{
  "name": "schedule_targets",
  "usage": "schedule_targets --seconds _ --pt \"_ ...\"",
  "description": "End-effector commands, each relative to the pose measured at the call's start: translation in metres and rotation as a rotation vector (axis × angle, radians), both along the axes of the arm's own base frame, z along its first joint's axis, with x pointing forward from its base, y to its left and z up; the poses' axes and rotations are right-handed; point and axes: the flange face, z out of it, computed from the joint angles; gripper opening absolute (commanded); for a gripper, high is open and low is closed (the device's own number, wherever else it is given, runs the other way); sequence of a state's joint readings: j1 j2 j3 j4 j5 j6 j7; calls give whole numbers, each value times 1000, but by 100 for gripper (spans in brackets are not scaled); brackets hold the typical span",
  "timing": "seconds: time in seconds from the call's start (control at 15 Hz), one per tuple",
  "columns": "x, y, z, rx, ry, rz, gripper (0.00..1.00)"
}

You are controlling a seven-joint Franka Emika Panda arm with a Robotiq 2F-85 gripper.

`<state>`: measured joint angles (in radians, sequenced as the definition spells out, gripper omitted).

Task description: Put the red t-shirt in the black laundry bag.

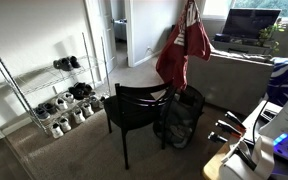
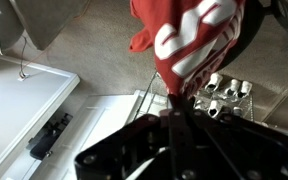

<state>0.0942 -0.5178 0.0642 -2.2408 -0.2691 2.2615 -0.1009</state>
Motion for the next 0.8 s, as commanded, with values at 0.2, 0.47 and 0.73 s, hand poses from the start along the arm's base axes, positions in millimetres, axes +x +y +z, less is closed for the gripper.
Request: schedule_targets --seconds 0.2,0.47,0.73 --pt "-6 -37 16 168 -82 -196 0" --pt "-13 -69 28 196 -160 -336 0" --pt "-17 -88 35 191 -207 -414 0"
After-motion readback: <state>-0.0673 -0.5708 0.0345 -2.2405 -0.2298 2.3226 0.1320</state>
